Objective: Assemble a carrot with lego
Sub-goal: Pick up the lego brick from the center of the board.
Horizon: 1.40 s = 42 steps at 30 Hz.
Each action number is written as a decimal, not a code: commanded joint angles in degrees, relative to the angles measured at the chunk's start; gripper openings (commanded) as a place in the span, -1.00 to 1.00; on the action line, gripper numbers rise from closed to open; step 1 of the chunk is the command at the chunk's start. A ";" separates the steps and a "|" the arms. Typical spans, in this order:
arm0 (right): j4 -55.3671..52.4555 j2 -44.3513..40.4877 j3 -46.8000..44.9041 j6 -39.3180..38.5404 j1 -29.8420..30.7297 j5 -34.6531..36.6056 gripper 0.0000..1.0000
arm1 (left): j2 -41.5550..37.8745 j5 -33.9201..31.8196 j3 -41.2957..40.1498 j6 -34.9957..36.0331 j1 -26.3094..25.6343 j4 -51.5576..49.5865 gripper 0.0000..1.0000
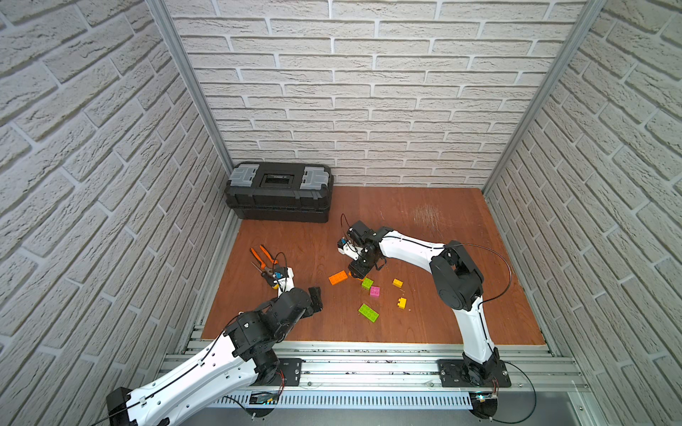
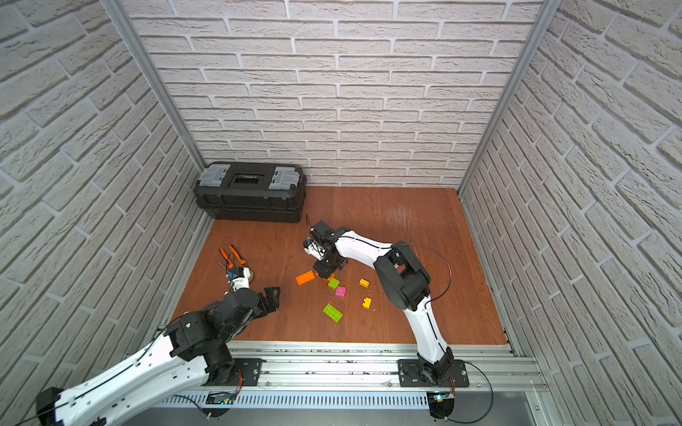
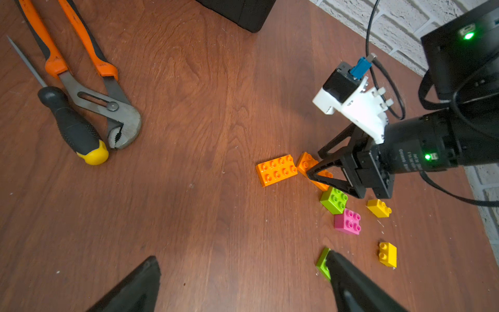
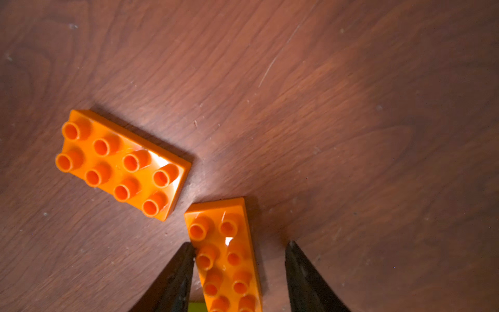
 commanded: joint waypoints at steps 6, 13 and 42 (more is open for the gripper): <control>-1.13 2.02 -0.44 -1.25 1.30 1.33 0.05 | -0.21 0.02 -1.05 -0.75 -0.32 2.03 0.97; -1.45 1.98 -0.27 -1.43 1.30 2.82 0.14 | 0.45 0.06 -1.04 -0.65 -0.29 2.40 0.96; -1.11 0.35 -1.12 -1.36 1.32 8.54 -0.43 | 2.44 1.06 -0.82 -0.59 -0.29 3.19 0.96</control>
